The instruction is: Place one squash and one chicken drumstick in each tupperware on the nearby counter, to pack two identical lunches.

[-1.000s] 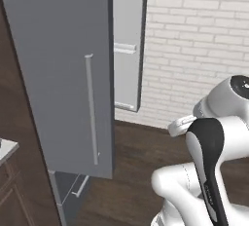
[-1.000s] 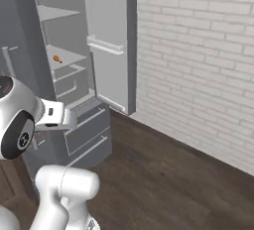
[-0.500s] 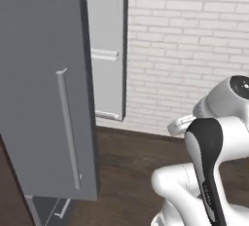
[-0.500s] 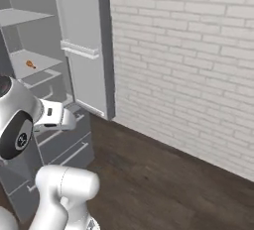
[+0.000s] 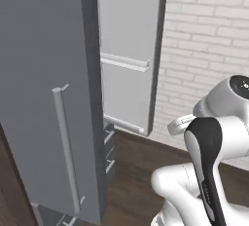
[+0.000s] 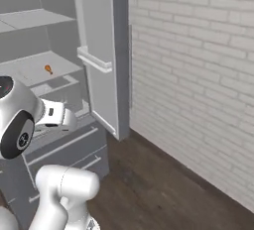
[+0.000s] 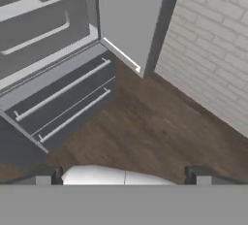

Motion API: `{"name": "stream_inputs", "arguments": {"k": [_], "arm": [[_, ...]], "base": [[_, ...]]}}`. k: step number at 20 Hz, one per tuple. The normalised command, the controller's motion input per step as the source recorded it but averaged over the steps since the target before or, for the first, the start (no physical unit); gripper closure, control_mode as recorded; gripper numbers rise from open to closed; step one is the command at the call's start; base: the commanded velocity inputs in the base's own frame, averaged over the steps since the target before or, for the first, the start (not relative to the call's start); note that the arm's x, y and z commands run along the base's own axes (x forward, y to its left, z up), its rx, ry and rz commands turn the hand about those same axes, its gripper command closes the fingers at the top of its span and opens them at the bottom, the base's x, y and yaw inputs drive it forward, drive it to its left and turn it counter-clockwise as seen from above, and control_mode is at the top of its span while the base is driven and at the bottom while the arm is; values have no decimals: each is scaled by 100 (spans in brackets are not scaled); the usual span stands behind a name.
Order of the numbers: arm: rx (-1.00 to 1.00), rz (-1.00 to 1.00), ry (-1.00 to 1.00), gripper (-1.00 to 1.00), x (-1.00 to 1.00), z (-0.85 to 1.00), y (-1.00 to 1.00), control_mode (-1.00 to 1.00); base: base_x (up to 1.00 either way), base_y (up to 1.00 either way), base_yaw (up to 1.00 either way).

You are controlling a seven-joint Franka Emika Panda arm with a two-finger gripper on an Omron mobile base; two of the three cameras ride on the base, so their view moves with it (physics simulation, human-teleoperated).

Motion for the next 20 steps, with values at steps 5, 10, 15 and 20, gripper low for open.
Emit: {"name": "stream_inputs", "arguments": {"k": [5,10,15,20], "arm": [[0,0,0,-100,0,0,0,100],[0,0,0,-100,0,0,0,100],[0,0,0,-100,0,0,0,100],[0,0,0,-100,0,0,0,100]], "base": [[54,0,65],[55,-21,68],[39,-75,53],[4,-83,28]]}}
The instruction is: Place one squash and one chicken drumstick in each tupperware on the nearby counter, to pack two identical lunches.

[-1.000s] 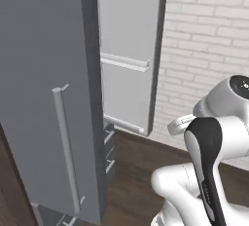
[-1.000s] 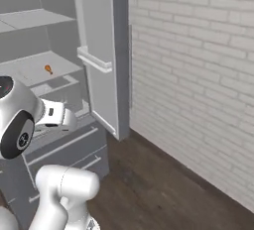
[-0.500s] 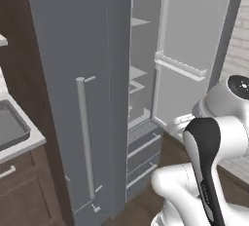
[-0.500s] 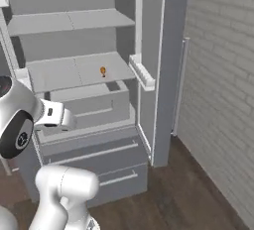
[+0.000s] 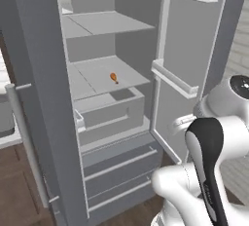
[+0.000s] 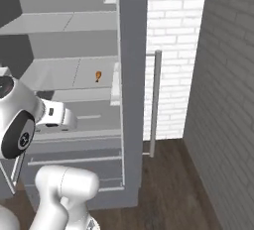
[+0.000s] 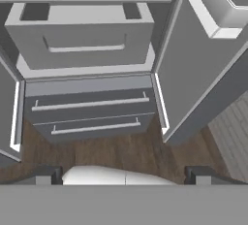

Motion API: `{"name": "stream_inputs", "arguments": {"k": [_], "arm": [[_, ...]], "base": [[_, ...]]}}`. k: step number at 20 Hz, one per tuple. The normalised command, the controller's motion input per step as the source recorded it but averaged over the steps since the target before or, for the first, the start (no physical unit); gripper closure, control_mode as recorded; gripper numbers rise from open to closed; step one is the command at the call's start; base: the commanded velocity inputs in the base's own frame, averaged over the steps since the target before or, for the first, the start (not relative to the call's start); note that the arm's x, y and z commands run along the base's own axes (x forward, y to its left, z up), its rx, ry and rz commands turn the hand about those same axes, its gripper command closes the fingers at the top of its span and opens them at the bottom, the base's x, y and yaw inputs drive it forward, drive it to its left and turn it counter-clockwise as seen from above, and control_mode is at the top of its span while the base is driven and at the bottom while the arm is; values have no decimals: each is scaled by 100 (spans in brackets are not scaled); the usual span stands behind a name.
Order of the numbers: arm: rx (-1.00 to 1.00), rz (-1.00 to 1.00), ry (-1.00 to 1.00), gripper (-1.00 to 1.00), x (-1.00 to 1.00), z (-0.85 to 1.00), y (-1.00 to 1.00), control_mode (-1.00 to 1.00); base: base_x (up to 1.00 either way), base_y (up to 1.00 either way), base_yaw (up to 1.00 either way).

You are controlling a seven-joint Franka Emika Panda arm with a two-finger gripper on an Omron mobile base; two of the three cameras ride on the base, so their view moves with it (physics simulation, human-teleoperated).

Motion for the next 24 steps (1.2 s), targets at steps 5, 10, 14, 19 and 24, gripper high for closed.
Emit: {"name": "stream_inputs", "arguments": {"k": [5,10,14,19,24], "arm": [[0,0,0,-100,0,0,0,100],[0,0,0,-100,0,0,0,100],[0,0,0,-100,0,0,0,100],[0,0,0,-100,0,0,0,100],[0,0,0,-100,0,0,0,100]], "base": [[29,14,6],[40,32,2],[49,0,6],[53,0,10],[40,0,10]]}}
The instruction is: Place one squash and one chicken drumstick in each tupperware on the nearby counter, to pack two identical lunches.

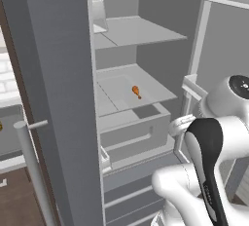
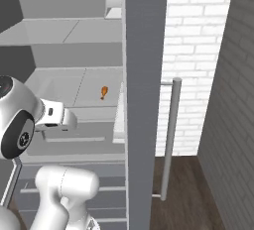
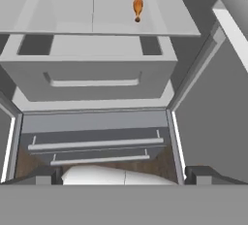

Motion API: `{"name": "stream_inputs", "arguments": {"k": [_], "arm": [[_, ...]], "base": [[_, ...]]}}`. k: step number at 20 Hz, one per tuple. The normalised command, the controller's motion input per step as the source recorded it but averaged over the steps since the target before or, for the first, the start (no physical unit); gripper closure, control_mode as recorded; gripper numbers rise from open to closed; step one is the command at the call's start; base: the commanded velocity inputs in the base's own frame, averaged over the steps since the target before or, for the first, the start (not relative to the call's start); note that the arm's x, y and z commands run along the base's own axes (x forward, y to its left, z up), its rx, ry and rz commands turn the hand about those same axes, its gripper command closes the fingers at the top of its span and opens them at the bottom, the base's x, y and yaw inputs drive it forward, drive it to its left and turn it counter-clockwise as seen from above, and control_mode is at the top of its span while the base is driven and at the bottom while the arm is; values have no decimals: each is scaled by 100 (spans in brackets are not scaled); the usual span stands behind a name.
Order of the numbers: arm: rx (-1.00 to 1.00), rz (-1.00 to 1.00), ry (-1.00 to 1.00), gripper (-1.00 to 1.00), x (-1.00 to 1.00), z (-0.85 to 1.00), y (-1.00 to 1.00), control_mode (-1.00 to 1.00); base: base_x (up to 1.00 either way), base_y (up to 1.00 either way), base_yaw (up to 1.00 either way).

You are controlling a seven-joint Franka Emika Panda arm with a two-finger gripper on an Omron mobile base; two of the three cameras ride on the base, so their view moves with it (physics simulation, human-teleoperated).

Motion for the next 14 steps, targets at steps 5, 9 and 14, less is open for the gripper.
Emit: {"name": "stream_inputs", "arguments": {"k": [5,9,14], "arm": [[0,0,0,-100,43,-18,0,-100],[0,0,0,-100,88,-18,0,-100],[2,0,0,-100,100,-16,0,-100]], "base": [[7,0,1],[0,0,0],[0,0,0]]}}
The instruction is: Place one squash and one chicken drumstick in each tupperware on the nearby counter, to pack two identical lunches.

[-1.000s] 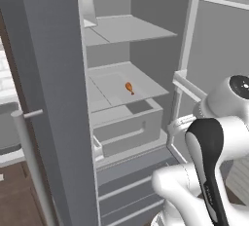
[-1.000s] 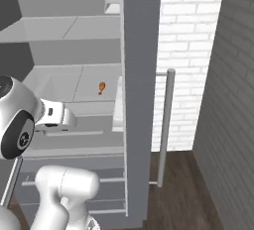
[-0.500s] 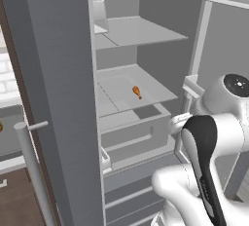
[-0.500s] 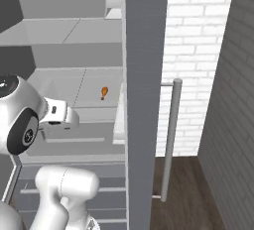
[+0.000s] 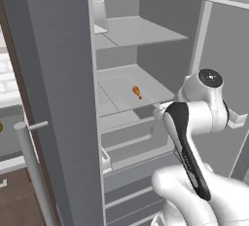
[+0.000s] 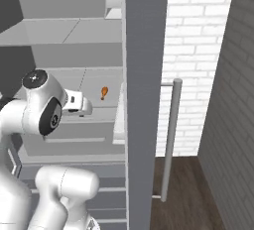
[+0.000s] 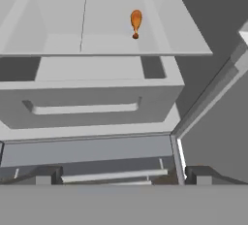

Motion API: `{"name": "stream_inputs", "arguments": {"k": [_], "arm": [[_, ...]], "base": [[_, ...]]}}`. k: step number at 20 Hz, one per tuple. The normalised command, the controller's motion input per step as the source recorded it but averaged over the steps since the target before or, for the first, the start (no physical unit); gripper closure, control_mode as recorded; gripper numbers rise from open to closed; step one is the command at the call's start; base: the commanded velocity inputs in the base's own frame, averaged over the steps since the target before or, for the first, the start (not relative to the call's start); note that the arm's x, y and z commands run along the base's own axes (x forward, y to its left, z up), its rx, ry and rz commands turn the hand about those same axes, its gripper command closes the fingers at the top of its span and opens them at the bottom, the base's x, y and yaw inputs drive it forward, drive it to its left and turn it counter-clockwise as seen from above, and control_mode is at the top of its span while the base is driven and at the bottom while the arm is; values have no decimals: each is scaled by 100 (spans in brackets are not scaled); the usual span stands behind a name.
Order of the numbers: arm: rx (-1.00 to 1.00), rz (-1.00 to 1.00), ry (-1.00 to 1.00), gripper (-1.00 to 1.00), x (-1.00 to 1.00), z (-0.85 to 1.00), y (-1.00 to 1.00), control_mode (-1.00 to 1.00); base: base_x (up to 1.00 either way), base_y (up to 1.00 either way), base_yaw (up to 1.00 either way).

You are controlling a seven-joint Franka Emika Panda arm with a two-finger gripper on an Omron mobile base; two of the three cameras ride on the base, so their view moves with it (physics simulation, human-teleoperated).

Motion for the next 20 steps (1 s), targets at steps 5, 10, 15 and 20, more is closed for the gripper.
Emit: {"name": "stream_inputs", "arguments": {"k": [5,10,15,20], "arm": [[7,0,0,-100,99,-1,0,-100],[2,-1,0,-100,78,-10,1,-100],[-2,-8,0,-100,68,-26,15,-100],[0,-3,0,-100,60,-18,0,-100]], "base": [[0,0,0],[0,0,0],[0,0,0],[0,0,0]]}}
